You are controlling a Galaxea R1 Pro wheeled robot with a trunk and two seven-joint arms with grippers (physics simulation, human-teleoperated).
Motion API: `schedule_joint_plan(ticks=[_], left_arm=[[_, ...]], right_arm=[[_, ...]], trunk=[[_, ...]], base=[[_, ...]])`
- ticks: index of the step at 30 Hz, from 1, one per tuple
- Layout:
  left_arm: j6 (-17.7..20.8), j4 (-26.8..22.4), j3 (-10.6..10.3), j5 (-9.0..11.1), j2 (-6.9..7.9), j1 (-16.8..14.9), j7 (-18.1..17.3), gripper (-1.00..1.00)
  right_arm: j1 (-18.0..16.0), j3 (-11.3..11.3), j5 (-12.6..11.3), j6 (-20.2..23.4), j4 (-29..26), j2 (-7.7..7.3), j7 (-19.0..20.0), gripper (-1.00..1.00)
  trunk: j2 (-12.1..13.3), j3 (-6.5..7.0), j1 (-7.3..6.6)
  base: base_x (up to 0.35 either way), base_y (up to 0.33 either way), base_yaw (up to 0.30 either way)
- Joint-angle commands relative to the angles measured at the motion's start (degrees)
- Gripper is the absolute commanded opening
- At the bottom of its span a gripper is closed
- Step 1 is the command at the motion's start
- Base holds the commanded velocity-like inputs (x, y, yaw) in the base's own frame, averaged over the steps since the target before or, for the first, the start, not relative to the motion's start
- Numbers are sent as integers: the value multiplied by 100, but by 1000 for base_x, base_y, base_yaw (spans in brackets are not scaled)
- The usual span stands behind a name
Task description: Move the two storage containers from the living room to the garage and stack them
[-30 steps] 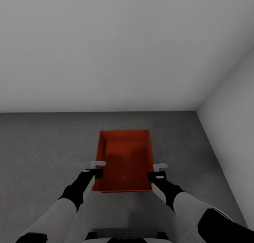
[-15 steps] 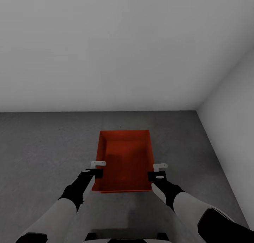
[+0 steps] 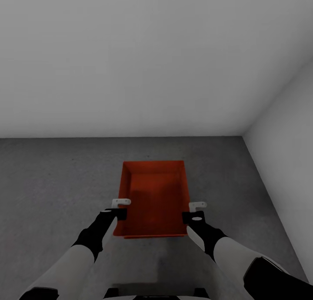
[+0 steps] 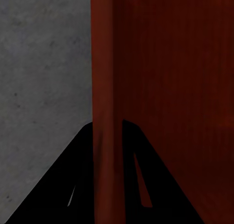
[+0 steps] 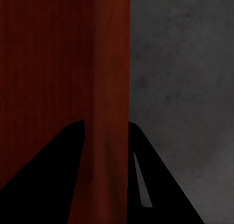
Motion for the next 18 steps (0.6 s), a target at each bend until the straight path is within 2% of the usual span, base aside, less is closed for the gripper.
schedule_joint_plan(ticks=[1, 4, 12, 18], left_arm=[[75, 100, -67, 211, -74, 2, 29, -100], [75, 100, -67, 211, -75, 4, 30, -100], [75, 100, -67, 211, -76, 2, 27, -100], [75, 100, -67, 211, -75, 2, 26, -100]], right_arm=[[-12, -112, 165, 43, -22, 1, -442, -100], [-12, -112, 164, 43, -22, 1, -442, -100], [-12, -110, 164, 43, -22, 1, -442, -100], [-12, -111, 164, 43, -22, 1, -442, -100]], trunk=[[-2, -3, 0], [-2, -3, 0], [-323, -146, 176], [-323, -146, 176]], base=[[0, 0, 0], [0, 0, 0], [0, 0, 0], [0, 0, 0]])
